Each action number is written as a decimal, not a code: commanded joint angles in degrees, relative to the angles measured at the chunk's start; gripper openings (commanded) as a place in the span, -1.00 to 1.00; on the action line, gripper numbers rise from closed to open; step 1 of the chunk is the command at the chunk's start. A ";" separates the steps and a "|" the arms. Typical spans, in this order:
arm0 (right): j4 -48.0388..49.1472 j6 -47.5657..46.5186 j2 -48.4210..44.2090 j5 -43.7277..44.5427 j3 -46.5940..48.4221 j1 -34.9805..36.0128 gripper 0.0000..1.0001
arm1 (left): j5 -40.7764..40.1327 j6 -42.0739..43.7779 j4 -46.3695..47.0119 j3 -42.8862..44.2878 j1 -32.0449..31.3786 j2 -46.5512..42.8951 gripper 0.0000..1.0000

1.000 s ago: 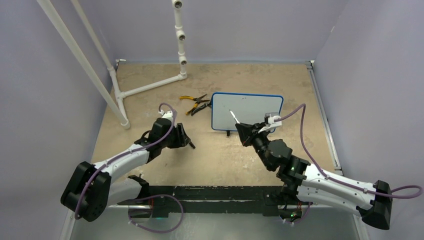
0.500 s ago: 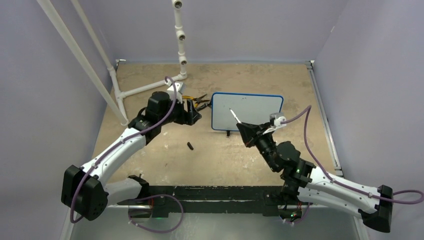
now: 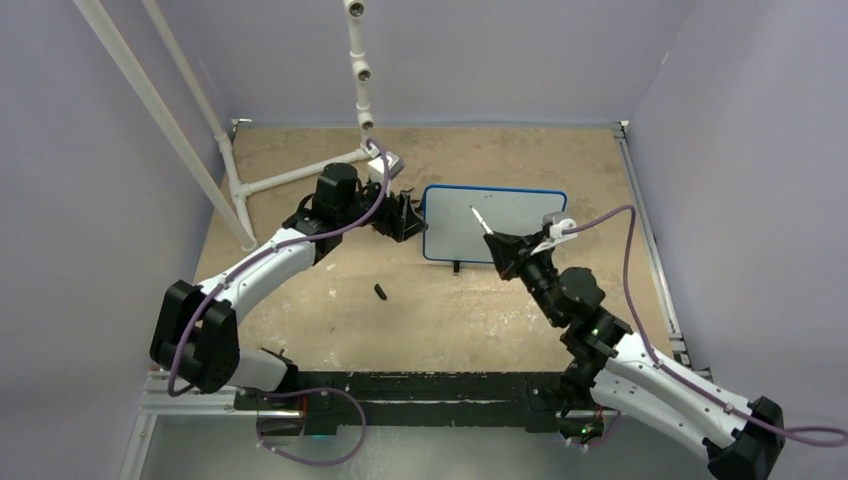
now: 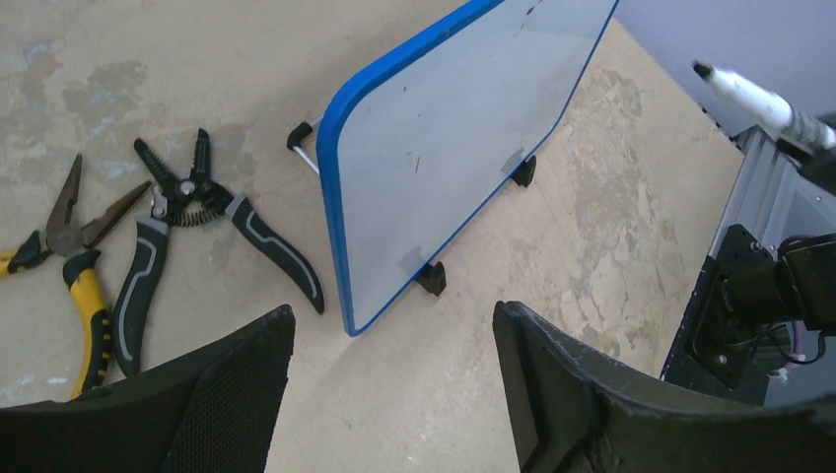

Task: Write a sentence on the whiteboard

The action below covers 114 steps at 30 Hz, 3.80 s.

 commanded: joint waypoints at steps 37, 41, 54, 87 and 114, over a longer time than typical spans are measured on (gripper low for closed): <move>4.53 -0.15 -4.84 -21.46 -3.23 -9.61 -1.00 | 15.49 0.96 16.78 -1.71 2.33 10.51 -0.84; 3.70 -0.33 -5.39 -21.05 -3.17 -9.66 -1.00 | 15.52 -0.37 17.29 -4.62 1.74 8.62 -0.90; 5.30 -0.28 -5.54 -17.30 -3.60 -9.63 -1.00 | 13.68 3.16 11.61 -1.69 2.08 5.93 -0.01; 15.47 -0.23 5.83 -16.88 -4.37 -9.39 -1.00 | 17.50 1.18 14.28 0.40 1.91 11.59 -0.62; 24.84 -2.02 19.31 -16.09 -1.20 -7.90 -1.00 | 17.15 -0.91 19.09 2.26 1.56 15.47 -0.21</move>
